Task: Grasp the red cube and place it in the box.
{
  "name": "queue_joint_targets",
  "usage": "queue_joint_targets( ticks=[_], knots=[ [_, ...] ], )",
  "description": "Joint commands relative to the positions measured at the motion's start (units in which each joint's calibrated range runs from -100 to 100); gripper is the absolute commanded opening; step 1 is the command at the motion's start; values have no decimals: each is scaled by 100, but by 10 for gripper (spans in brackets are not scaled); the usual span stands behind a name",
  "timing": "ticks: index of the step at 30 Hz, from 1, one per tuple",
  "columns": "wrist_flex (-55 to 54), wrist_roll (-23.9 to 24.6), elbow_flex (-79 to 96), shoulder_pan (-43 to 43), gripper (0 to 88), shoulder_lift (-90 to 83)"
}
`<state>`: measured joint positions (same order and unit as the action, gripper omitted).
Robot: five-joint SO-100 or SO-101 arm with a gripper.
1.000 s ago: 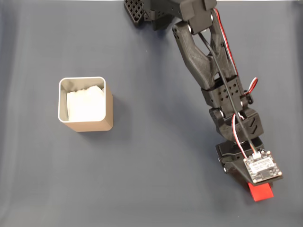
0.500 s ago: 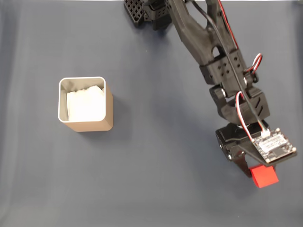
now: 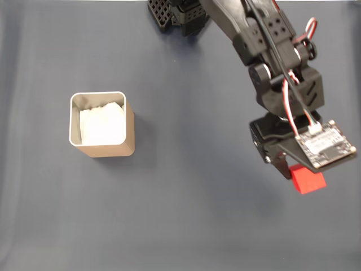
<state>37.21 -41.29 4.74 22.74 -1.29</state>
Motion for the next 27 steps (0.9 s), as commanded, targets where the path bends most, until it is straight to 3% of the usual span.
queue_joint_targets(
  ticks=[1, 12, 27],
  knots=[
    [518, -59, -109, -268, 1, -723],
    [1314, -15, 37, -864, 1, -1398],
    [1487, -44, 876, -1652, 1, -2411]
  ],
)
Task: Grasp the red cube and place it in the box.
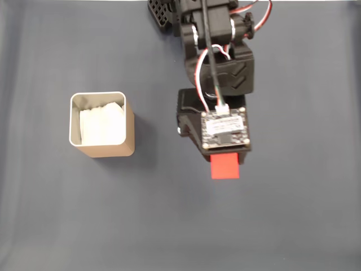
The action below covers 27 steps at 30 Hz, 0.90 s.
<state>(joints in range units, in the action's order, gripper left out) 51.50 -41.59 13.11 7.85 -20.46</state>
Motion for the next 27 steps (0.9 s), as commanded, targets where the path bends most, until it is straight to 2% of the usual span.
queue_joint_targets(
  ticks=[1, 27],
  knots=[
    [57, -15, 83, -207, 1, -537],
    [41, -205, 639, -2039, 1, -1013]
  ],
)
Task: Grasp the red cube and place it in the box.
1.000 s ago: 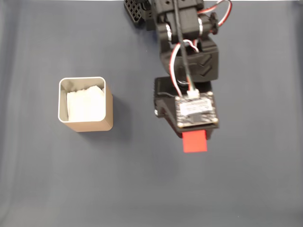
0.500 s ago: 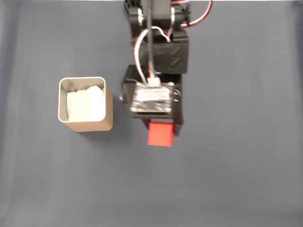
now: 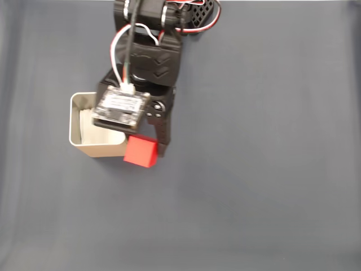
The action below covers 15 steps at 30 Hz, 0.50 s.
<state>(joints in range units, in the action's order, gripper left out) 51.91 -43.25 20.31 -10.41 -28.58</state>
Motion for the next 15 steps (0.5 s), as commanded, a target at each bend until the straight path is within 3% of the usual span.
queue_joint_targets(
  ticks=[1, 15],
  knots=[
    [8, -44, -80, -269, 1, -193],
    [82, -176, 239, -1043, 2, -349]
  ],
)
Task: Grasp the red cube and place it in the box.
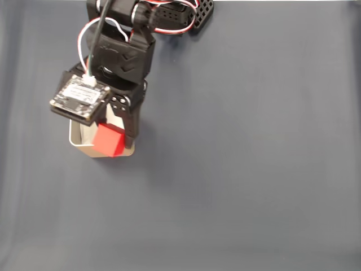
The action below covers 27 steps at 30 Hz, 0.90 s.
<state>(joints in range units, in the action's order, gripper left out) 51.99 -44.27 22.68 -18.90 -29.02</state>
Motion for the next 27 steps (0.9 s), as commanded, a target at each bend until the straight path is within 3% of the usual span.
queue_joint_targets(
  ticks=[1, 15, 27],
  knots=[
    [82, -83, 57, -243, 2, -347],
    [197, -239, 768, -790, 2, -1005],
    [49, -186, 1406, -776, 2, -1810]
  ],
)
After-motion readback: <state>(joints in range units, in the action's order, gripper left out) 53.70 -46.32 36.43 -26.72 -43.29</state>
